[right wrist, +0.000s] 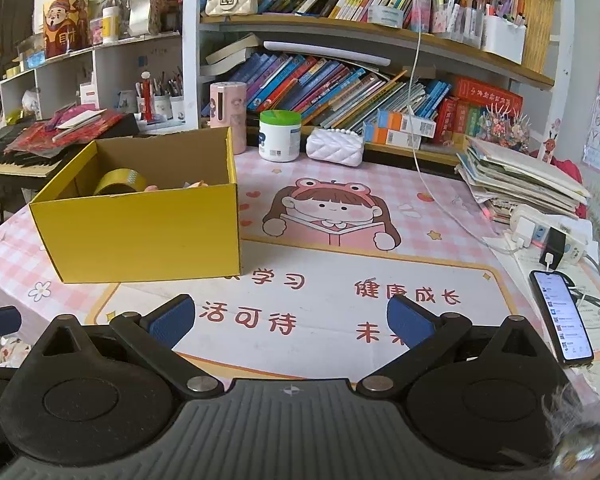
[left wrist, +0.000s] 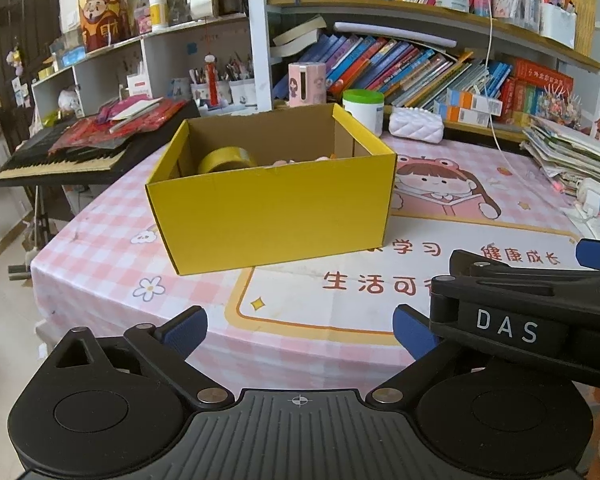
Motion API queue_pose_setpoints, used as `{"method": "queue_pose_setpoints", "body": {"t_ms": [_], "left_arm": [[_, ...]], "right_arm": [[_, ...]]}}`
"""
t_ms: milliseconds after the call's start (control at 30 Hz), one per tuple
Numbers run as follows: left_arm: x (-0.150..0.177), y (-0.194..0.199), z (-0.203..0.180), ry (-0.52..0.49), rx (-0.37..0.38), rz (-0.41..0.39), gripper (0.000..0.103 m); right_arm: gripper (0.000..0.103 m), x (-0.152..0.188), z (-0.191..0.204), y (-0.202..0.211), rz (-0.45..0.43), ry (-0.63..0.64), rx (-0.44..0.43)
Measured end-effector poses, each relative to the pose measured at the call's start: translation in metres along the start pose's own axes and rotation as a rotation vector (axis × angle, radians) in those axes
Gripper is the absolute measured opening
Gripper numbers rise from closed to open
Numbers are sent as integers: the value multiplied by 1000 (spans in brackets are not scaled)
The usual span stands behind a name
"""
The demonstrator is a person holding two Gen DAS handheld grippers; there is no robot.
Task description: Organize objects
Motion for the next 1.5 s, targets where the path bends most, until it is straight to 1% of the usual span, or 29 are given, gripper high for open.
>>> {"method": "queue_pose_setpoints", "body": {"t_ms": [167, 500, 1267, 1500], "left_arm": [[1, -1, -1, -2, -5, 8, 101], [1, -4, -7, -8, 18, 21, 101], [1, -4, -9, -5, 42, 27, 101], [1, -5, -10, -3, 36, 19, 101]], "right_arm": [[103, 1, -1, -3, 15, -4, 1], [103, 4, -7, -4, 33, -20, 22], [103, 4, -12, 0, 40, -35, 44], [103, 5, -12, -1, 42, -36, 43]]}}
Point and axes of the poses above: each gripper's, at about its wrist camera, not at the fingertips, and y roughly against the way its jaws point, z to its left, x to its underside, the point moved 3 cm from there along -y, roughly the way its jaws point, and after that the axes turned 8 degrees about -z, right-handed, at the moved point
